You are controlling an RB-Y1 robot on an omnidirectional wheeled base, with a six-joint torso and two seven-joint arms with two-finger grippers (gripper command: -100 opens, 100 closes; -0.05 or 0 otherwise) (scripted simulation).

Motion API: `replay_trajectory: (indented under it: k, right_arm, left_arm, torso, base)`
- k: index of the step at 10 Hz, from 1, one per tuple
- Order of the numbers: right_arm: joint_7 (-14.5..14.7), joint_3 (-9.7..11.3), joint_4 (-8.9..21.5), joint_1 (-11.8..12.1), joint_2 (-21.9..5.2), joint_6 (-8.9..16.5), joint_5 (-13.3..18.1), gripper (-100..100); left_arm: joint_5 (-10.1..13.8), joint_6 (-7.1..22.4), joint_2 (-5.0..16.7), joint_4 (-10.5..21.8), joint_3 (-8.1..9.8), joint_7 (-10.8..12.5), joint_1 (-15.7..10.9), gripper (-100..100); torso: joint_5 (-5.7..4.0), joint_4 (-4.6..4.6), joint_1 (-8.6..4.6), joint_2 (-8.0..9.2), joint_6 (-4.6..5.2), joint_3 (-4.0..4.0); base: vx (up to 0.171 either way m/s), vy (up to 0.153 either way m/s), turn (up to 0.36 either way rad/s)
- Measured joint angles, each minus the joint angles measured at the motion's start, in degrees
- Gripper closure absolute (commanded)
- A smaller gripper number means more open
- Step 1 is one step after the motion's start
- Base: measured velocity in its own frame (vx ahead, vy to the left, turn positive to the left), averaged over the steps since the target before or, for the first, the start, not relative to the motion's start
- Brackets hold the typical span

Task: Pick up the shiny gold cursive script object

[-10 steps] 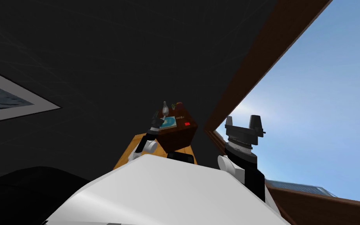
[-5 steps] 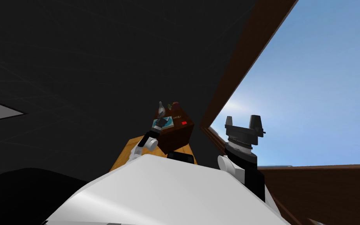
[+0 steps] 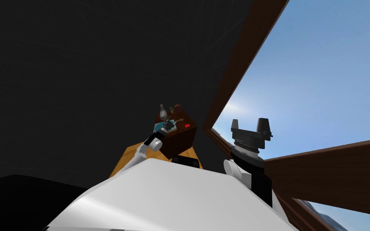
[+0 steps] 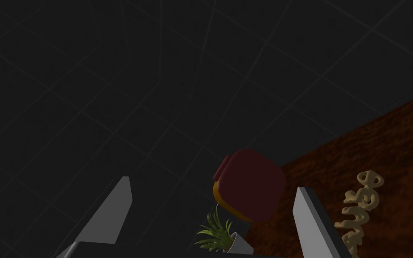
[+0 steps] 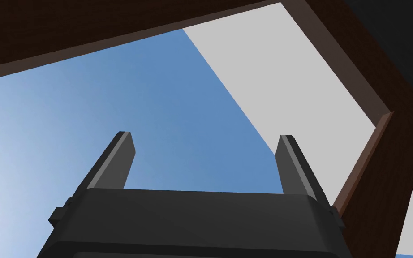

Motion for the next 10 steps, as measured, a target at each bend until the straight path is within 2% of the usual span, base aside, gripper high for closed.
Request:
replay_trajectory:
  k: [7,10]
  right_arm:
    - [0.0,0.1,0.0,0.0,0.0,0.0,0.0,0]
    - [0.0,0.1,0.0,0.0,0.0,0.0,0.0,0]
  left_arm:
    - [10.4,9.6,12.2,5.6,-4.36,9.1,-8.9,-100]
    - [15.1,13.7,17.8,7.5,-6.42,13.0,-11.8,-100]
  torso:
    - [-0.05,0.02,-0.18,0.03,0.1,0.02]
    - [-0.07,0.02,-0.21,0.04,0.04,0.03]
  base:
    - [-0.013,0.011,-0.186]
    - [-0.008,0.013,-0.197]
